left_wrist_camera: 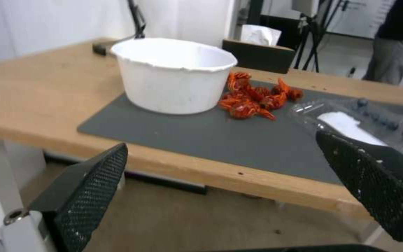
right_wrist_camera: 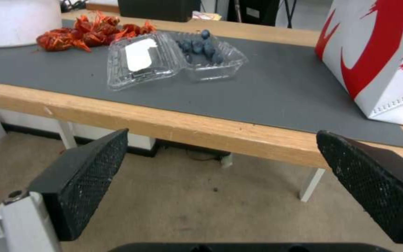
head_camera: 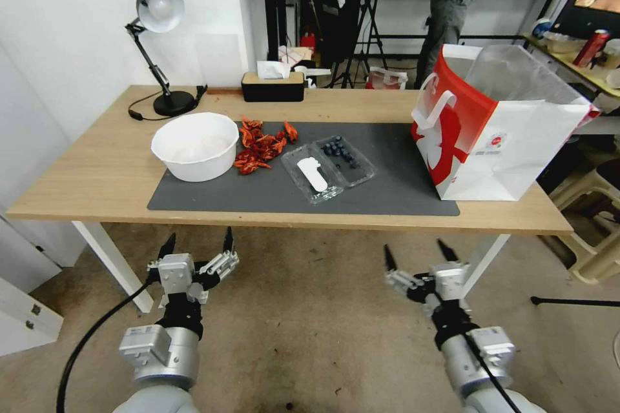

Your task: Close the takeout container lid, then place the container into the takeout bag.

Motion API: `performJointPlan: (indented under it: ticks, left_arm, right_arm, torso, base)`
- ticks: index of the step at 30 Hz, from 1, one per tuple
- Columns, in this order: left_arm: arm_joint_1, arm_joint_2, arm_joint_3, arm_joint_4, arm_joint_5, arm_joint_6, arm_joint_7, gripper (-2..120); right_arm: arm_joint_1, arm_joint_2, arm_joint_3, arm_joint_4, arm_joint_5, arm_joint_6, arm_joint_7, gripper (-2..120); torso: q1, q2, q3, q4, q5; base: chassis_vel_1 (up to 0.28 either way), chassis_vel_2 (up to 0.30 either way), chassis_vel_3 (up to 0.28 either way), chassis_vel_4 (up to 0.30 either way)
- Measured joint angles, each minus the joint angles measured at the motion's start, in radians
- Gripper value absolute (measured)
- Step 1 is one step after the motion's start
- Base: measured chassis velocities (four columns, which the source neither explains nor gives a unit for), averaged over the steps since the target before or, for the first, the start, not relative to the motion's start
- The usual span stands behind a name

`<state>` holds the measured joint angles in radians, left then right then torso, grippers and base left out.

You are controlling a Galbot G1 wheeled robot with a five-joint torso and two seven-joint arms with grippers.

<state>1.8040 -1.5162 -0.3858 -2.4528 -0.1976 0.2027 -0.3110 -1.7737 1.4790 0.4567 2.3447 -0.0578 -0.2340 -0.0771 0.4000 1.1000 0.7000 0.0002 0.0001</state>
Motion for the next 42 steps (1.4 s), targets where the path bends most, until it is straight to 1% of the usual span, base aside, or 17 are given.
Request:
performJointPlan:
  ticks: [2,12,25,28,29,31,32,33,35,36,37,39,41,42]
  left_arm:
    - [0.002,0.002,0.012,-0.009,-0.019,0.005,-0.013,100]
    - [0.006,-0.001,0.017,-0.002,-0.009,-0.001,-0.011,100]
    - [-0.001,0.004,0.016,0.03,-0.015,-0.01,0.019,100]
    - [-0.003,0.009,0.007,0.038,-0.027,-0.019,0.038,100]
    - [-0.003,0.009,0.007,0.038,-0.027,-0.019,0.038,100]
    - [-0.007,0.015,0.005,0.043,-0.031,-0.019,0.044,100]
    - [-0.008,0.017,0.004,0.045,-0.031,-0.019,0.046,100]
    - [-0.008,0.017,0.004,0.045,-0.031,-0.019,0.046,100]
    - [-0.005,0.02,0.004,0.046,-0.036,-0.02,0.049,100]
    - [-0.004,0.019,0.004,0.047,-0.036,-0.023,0.049,100]
    - [-0.004,0.019,0.004,0.047,-0.036,-0.023,0.049,100]
    - [0.001,0.011,0.007,0.053,-0.034,-0.032,0.049,100]
    - [0.002,0.009,0.008,0.054,-0.032,-0.034,0.049,100]
    - [0.005,0.004,0.009,0.056,-0.027,-0.039,0.049,100]
  right_arm:
    - [0.006,-0.005,-0.002,0.0,-0.005,-0.005,0.001,100]
    - [0.009,-0.009,0.0,0.002,-0.003,-0.005,0.008,100]
    - [0.024,-0.02,0.003,-0.01,0.012,-0.003,0.016,100]
    - [0.06,-0.035,0.002,-0.033,0.069,0.009,0.023,100]
    - [0.06,-0.035,0.002,-0.033,0.069,0.009,0.023,100]
    - [0.103,-0.053,0.001,-0.068,0.146,0.06,0.018,100]
    - [0.124,-0.062,0.002,-0.088,0.165,0.082,0.013,100]
    - [0.124,-0.062,0.002,-0.088,0.165,0.082,0.013,100]
    - [0.192,-0.096,0.001,-0.138,0.221,0.121,0.002,100]
    - [0.215,-0.113,-0.003,-0.153,0.244,0.127,0.001,100]
    - [0.215,-0.113,-0.003,-0.153,0.244,0.127,0.001,100]
    - [0.271,-0.156,-0.024,-0.192,0.284,0.139,-0.002,100]
    - [0.281,-0.162,-0.029,-0.199,0.288,0.14,-0.002,100]
    - [0.311,-0.179,-0.046,-0.223,0.301,0.14,0.004,100]
  torso:
    - [0.0,0.0,0.0,-0.0002,-0.0001]
    - [0.0,0.0,0.0,-0.0002,-0.0001]
    - [0.0,0.0,0.0,-0.0002,-0.0001]
    - [0.0,0.0,0.0,-0.0003,-0.0001]
    - [0.0,0.0,0.0,-0.0003,-0.0001]
    - [0.0,0.0,0.0,-0.0002,-0.0002]
    - [0.0,0.0,0.0,-0.0004,-0.0001]
    - [0.0,0.0,0.0,-0.0004,-0.0001]
    - [0.0,0.0,0.0,0.0,0.0]
    - [0.0,0.0,0.0,0.0,0.0001]
    - [0.0,0.0,0.0,0.0,0.0001]
    - [0.0,0.0,0.0,-0.0001,-0.0001]
    - [0.0,0.0,0.0,-0.0002,-0.0001]
    - [0.0,0.0,0.0,-0.0002,0.0]
  base:
    - [0.0,0.0,0.0,0.0]
    - [0.0,0.0,0.0,0.0]
    - [0.0,0.0,0.0,0.0]
    - [0.0,0.0,0.0,0.0]
    - [0.0,0.0,0.0,0.0]
    - [0.0,0.0,0.0,0.0]
    - [0.0,0.0,0.0,0.0]
    - [0.0,0.0,0.0,0.0]
    - [0.0,0.0,0.0,0.0]
    - [0.0,0.0,0.0,0.0]
    - [0.0,0.0,0.0,0.0]
    - [0.0,0.0,0.0,0.0]
    - [0.0,0.0,0.0,0.0]
    - [0.0,0.0,0.0,0.0]
